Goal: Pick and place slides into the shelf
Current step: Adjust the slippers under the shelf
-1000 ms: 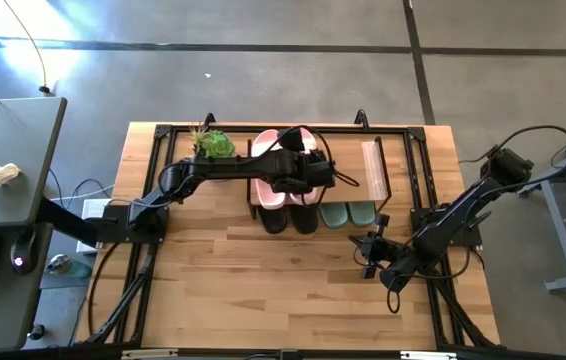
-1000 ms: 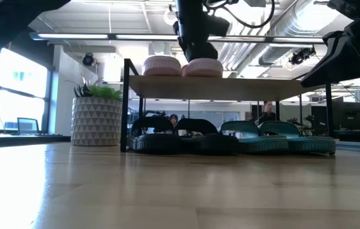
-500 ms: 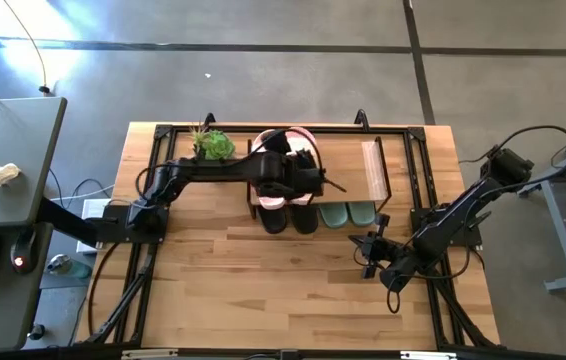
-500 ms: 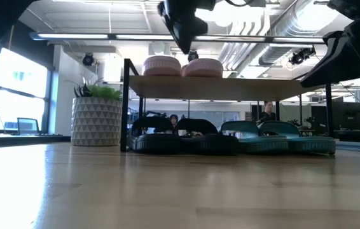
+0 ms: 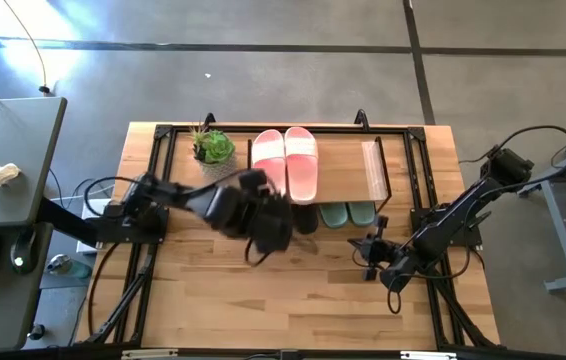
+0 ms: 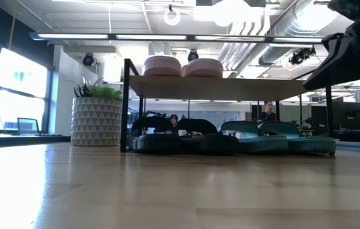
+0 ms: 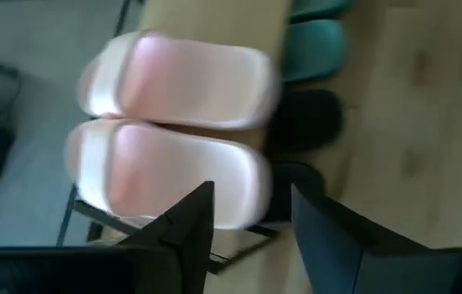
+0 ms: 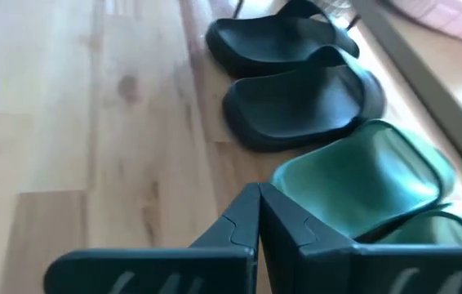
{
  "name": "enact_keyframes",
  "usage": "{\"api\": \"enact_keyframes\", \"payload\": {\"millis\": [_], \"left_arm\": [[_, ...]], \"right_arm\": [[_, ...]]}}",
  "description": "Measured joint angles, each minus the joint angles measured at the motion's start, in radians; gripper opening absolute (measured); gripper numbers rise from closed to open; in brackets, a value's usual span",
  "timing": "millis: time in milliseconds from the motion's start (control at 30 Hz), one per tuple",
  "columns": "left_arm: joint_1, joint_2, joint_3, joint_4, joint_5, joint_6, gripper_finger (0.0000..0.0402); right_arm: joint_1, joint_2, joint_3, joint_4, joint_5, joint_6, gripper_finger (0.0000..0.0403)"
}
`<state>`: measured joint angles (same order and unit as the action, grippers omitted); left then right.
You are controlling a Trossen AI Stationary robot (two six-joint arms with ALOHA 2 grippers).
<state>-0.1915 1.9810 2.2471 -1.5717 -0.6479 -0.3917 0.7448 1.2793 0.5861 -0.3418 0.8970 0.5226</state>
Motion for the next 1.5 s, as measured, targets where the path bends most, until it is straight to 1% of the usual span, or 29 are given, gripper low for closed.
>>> {"api": "enact_keyframes", "payload": {"millis": [67,167,333,467,533,600,667,733,867,933,1200,1367,1500], "left_arm": [[-0.054,0.000,-0.003,0.002,0.001,-0.024,0.0139],[-0.130,-0.001,-0.055,0.003,-0.016,-0.075,0.0125],[-0.208,-0.003,-0.250,0.001,-0.088,-0.278,0.0103],[-0.238,-0.008,-0.428,0.004,-0.115,-0.463,0.0087],[-0.250,-0.008,-0.506,0.008,-0.137,-0.562,0.0080],[-0.257,-0.009,-0.581,0.035,-0.160,-0.646,0.0073],[-0.258,-0.009,-0.660,0.099,-0.162,-0.702,0.0067],[-0.254,-0.009,-0.733,0.177,-0.172,-0.737,0.0060],[-0.246,-0.009,-0.868,0.393,-0.240,-0.785,0.0047],[-0.247,-0.009,-0.925,0.500,-0.254,-0.791,0.0040],[-0.220,-0.009,-1.041,0.735,-0.269,-0.791,0.0007],[-0.173,-0.009,-1.051,0.791,-0.256,-0.783,0.0004],[-0.145,-0.009,-1.051,0.806,-0.254,-0.753,0.0009]], "right_arm": [[-0.001,0.000,0.000,0.014,-0.023,-0.007,0.0000],[-0.006,0.000,0.000,0.051,-0.071,-0.025,0.0000],[-0.016,0.024,0.000,0.217,-0.154,-0.117,0.0000],[-0.028,0.129,0.000,0.412,-0.214,-0.217,0.0000],[-0.036,0.207,0.000,0.485,-0.191,-0.234,0.0000],[-0.045,0.289,0.000,0.557,-0.129,-0.242,0.0000],[-0.056,0.364,0.000,0.636,-0.076,-0.258,0.0000],[-0.070,0.428,0.008,0.687,-0.053,-0.269,0.0000],[-0.113,0.518,0.053,0.706,-0.034,-0.270,0.0000],[-0.141,0.547,0.072,0.704,-0.033,-0.270,0.0000],[-0.264,0.580,0.114,0.688,-0.032,-0.185,0.0000],[-0.301,0.580,0.113,0.647,-0.037,-0.126,0.0000],[-0.296,0.580,0.113,0.620,-0.031,-0.119,0.0000]]}}
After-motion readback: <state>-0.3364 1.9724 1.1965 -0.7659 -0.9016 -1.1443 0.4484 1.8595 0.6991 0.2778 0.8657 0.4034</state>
